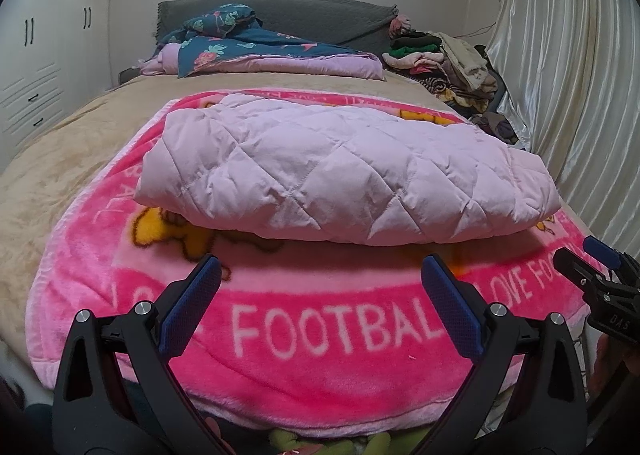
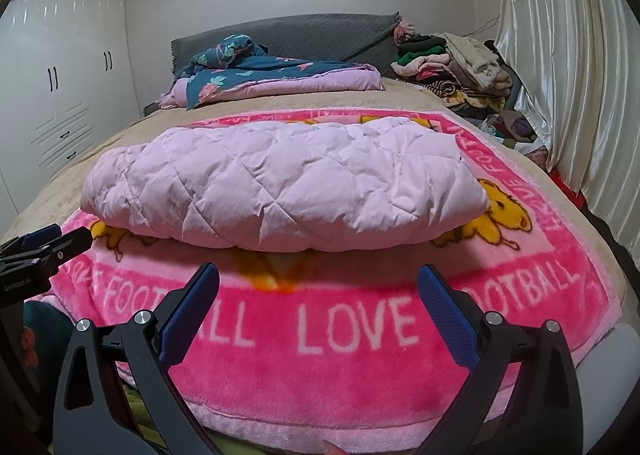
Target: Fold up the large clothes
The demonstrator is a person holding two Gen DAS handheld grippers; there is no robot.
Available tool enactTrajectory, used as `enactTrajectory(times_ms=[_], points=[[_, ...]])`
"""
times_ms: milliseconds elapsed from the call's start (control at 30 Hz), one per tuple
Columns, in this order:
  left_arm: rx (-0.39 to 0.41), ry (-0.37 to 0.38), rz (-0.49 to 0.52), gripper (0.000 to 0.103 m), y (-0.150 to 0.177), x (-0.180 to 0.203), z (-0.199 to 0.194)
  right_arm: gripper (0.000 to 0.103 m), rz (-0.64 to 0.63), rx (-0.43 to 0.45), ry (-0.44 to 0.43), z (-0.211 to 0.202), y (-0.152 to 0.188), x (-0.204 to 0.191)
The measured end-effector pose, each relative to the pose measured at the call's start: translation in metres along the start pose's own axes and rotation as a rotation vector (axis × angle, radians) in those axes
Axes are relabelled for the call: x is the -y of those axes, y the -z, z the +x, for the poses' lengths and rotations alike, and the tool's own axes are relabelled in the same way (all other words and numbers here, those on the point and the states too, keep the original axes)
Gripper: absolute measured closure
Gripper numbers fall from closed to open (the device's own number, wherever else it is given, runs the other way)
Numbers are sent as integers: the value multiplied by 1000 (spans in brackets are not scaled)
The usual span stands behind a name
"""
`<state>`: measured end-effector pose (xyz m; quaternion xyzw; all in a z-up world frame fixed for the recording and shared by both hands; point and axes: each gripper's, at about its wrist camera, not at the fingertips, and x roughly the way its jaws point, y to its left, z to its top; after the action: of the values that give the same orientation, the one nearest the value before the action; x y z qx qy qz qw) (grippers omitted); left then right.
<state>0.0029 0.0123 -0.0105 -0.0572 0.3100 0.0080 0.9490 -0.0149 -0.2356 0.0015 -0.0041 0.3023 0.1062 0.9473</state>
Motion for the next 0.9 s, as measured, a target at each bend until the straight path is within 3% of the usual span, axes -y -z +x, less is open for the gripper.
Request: enactTrajectory(times_ms=[900], points=[[-4,-8,-1,9,0,-1,-2,4,4,3,0,-3,-1,0]])
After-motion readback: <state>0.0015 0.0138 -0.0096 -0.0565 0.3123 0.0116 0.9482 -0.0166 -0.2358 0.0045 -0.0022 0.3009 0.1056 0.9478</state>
